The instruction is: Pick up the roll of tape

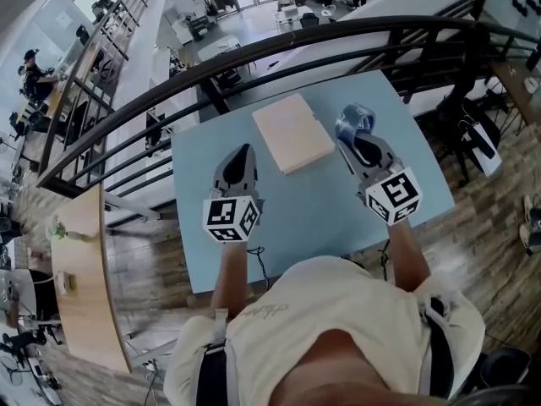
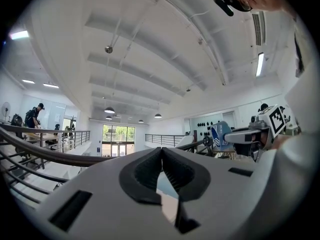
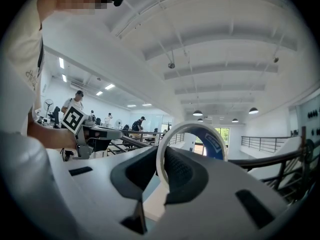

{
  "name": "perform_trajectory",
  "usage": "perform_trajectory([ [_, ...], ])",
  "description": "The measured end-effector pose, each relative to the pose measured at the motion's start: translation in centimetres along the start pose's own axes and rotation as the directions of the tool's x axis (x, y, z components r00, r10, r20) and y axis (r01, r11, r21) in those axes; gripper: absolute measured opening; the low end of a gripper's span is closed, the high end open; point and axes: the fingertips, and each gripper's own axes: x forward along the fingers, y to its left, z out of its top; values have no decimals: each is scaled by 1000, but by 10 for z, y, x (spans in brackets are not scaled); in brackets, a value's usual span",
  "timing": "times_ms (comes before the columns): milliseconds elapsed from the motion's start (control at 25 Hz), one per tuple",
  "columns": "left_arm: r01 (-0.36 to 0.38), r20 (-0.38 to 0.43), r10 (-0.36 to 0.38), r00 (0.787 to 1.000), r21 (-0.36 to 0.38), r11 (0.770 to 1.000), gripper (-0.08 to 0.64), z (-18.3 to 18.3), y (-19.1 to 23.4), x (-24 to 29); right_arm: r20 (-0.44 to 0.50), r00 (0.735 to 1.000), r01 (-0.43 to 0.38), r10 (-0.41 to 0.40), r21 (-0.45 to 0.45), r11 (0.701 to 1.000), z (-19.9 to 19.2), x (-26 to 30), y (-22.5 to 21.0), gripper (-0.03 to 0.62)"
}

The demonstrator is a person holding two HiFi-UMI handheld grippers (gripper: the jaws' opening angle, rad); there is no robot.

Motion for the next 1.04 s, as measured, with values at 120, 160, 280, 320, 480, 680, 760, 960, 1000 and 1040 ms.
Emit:
perform_trajectory([
  [120, -2, -5, 2, 1000, -1, 1000, 20, -3, 0, -3, 0, 1000, 1, -1, 1, 1000, -1, -1, 2, 49],
  [160, -3, -7, 3, 1000, -2, 1000, 20, -4, 0, -4, 3, 1000, 0, 0, 2, 1000, -2, -2, 3, 49],
  [280, -6, -9, 6, 1000, -8, 1000, 20, -6, 1, -5, 2, 1000, 0, 0, 2, 1000, -3, -2, 4, 49],
  [320, -7, -8, 6, 1000, -10, 1000, 20, -6, 2, -4, -1, 1000, 0, 0, 3, 1000, -4, -2, 4, 49],
  [480, -9, -5, 9, 1000, -18, 1000, 20, -8, 3, -5, -7, 1000, 5, -5, 4, 1000, -7, -2, 5, 49],
  [680, -10, -4, 10, 1000, -25, 1000, 20, -11, -2, -10, -9, 1000, 5, -5, -4, 1000, -7, -6, 4, 49],
  [760, -11, -4, 11, 1000, -27, 1000, 20, -11, -2, -12, -7, 1000, 2, -2, -7, 1000, -7, -7, 7, 49],
  [960, -12, 3, 12, 1000, -25, 1000, 20, -10, 0, -11, -13, 1000, 2, -2, 3, 1000, -4, -6, 10, 49],
  [1000, -11, 5, 11, 1000, -25, 1000, 20, -10, -1, -12, -15, 1000, 4, -4, 8, 1000, -3, -6, 11, 49],
  [1040, -11, 6, 11, 1000, -25, 1000, 20, -11, -1, -12, -17, 1000, 6, -6, 12, 1000, -2, -7, 11, 49],
])
